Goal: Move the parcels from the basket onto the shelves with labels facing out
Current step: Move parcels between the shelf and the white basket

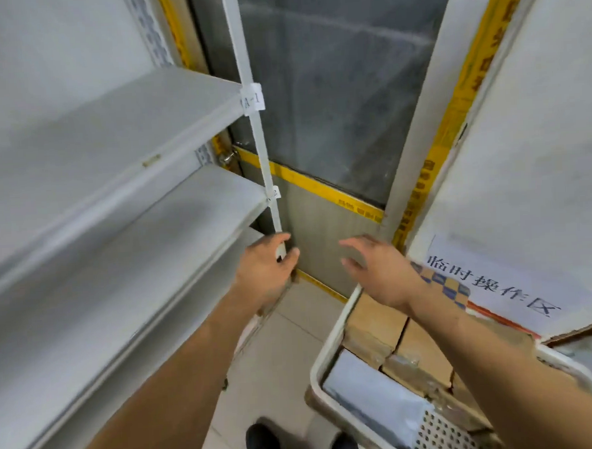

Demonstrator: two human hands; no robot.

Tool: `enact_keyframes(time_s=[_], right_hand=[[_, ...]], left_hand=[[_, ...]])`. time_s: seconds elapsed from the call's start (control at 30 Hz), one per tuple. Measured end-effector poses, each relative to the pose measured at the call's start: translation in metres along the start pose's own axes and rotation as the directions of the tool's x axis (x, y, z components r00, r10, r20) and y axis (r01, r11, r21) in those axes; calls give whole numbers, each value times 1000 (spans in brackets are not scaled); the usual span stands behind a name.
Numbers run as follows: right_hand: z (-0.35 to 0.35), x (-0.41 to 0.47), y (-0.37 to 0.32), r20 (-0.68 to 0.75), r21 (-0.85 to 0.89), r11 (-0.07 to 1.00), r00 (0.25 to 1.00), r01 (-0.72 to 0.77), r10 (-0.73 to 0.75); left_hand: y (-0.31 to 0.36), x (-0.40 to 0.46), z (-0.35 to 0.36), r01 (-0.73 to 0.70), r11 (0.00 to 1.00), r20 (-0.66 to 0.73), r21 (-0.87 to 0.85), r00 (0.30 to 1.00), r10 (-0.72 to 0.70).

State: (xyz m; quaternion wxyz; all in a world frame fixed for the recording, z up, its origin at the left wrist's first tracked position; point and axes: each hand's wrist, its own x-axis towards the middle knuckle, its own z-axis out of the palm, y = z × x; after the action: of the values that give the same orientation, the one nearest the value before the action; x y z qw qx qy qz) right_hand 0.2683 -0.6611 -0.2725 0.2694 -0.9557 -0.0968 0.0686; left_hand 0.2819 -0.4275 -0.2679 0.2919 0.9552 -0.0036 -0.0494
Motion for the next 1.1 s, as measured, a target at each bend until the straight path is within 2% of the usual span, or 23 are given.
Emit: enact_keyframes(time_s=[0.13,0.33,0.5,0.6,0.83,1.1], right_hand=[[2,26,-82,-18,-4,986,986,167,-168],[23,50,-220,-32,19,926,926,377,-376],[63,56,-335,42,37,844,843,535,-537],[89,52,-401,36,55,788,787,614,-616],[148,38,-529,89,158,669,664,727,-743],[206,54,-631,172,244,568,542,786,-823]], left_hand=[[-34,-31,-68,62,998,-172,12,983,-58],[-102,-89,-170,132,991,-375,-23,918,-131],[-171,-151,-242,193,980,-523,-38,832,-184],[-211,-187,-277,248,968,-586,-31,780,-219],[-285,-263,-341,387,917,-721,-96,608,-333],[-357,-300,-402,538,816,-776,-211,415,-475]])
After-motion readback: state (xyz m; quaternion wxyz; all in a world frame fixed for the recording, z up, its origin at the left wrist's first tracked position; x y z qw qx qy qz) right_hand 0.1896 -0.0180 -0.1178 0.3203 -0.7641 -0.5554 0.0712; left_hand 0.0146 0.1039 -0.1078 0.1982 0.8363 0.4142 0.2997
